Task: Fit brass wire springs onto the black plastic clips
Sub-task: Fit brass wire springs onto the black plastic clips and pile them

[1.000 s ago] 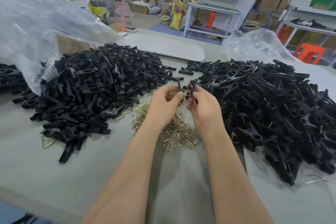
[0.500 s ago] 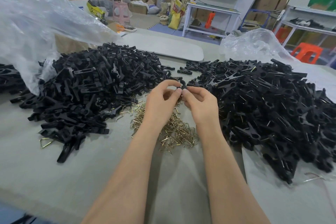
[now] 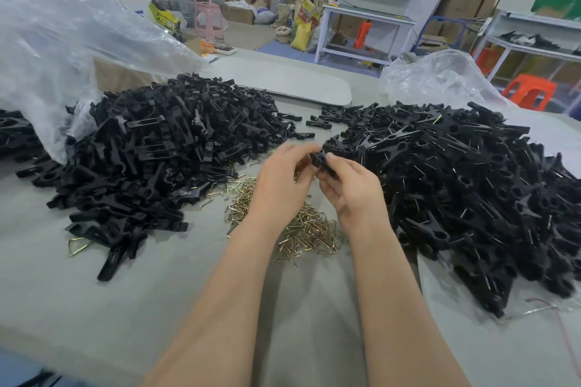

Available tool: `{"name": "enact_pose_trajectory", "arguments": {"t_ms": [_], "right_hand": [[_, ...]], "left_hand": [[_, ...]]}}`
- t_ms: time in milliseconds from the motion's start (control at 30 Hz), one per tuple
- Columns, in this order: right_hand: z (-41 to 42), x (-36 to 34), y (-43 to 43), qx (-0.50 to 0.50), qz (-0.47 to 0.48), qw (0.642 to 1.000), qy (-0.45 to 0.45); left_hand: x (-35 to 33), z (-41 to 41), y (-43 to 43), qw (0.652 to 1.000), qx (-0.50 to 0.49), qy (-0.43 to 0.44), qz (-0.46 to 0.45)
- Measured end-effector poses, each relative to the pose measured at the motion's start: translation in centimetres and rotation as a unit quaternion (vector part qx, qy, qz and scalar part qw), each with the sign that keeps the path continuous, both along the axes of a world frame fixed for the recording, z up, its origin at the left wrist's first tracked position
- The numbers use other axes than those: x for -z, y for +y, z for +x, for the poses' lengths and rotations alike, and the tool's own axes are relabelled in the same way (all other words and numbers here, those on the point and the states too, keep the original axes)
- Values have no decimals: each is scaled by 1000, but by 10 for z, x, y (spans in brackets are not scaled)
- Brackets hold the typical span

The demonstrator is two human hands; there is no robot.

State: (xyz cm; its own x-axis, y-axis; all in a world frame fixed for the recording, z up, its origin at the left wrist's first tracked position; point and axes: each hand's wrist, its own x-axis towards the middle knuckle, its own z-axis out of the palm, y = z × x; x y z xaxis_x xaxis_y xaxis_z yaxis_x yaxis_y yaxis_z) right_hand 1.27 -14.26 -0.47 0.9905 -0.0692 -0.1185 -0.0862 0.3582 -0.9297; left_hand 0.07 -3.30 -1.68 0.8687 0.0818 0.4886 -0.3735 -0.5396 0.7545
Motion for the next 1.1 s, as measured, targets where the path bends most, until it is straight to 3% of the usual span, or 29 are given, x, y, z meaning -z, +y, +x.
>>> {"name": "enact_pose_trajectory", "arguments": {"t_ms": [133,333,500,567,633,700,767,1100], "right_hand": [[-1,-2,-2,-29,44,998,32],[0,-1,-12,-65,113,984,123],[0,-2,-20,-80,138,975,155],[1,0,-20,-59,120,986,99],[2,0,-15,-27,35,999,-9],[3,-1,-7,-6,-86,991,-100],[2,1,-2,-1,-158,976,-151],[5,5,-2,12,-182,967,-178]], "left_hand": [[2,0,0,997,-44,-45,41],[1,-2,-1,986,-32,-100,133],[-3,-3,0,984,-65,-122,116],[-5,-3,1,992,-70,-89,53],[-5,-1,0,998,-52,-7,-36],[-4,2,0,995,-17,55,-79],[-3,2,0,994,12,63,-92],[-5,0,2,989,29,64,-133]]}}
